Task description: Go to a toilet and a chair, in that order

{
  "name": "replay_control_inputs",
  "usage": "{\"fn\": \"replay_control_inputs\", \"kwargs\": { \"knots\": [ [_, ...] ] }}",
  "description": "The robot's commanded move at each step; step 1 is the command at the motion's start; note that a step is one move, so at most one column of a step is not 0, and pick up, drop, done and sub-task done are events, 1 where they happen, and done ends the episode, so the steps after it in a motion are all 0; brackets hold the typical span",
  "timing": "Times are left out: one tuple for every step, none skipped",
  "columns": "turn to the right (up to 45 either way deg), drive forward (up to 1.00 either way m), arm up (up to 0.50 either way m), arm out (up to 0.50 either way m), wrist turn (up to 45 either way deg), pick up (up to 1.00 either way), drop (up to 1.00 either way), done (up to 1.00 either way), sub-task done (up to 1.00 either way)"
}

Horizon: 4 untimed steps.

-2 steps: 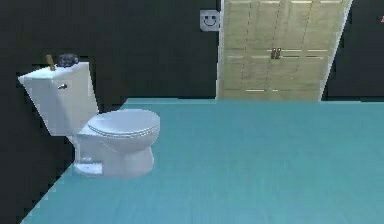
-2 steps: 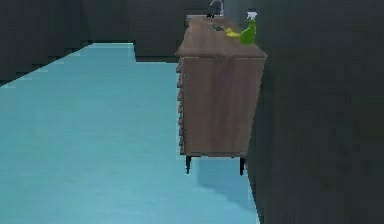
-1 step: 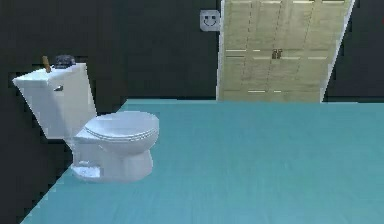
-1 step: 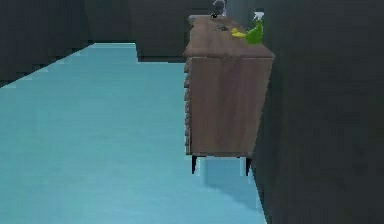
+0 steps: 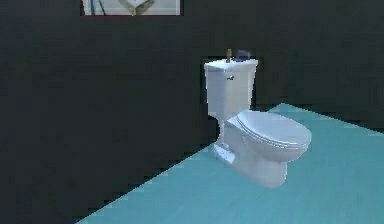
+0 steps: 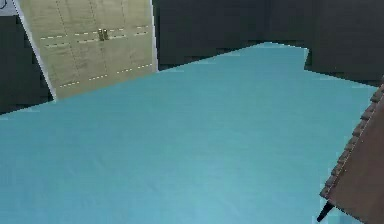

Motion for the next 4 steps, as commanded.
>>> {"fn": "replay_control_inputs", "kwargs": {
  "knots": [
    [-36.0,0.00,0.00,0.00,0.0,0.00,0.00,0.00,0.00],
    [0.0,0.25,0.00,0.00,0.0,0.00,0.00,0.00,0.00],
    [-45.0,0.00,0.00,0.00,0.0,0.00,0.00,0.00,0.00],
    [-21.0,0.00,0.00,0.00,0.0,0.00,0.00,0.00,0.00]
  ]
}}
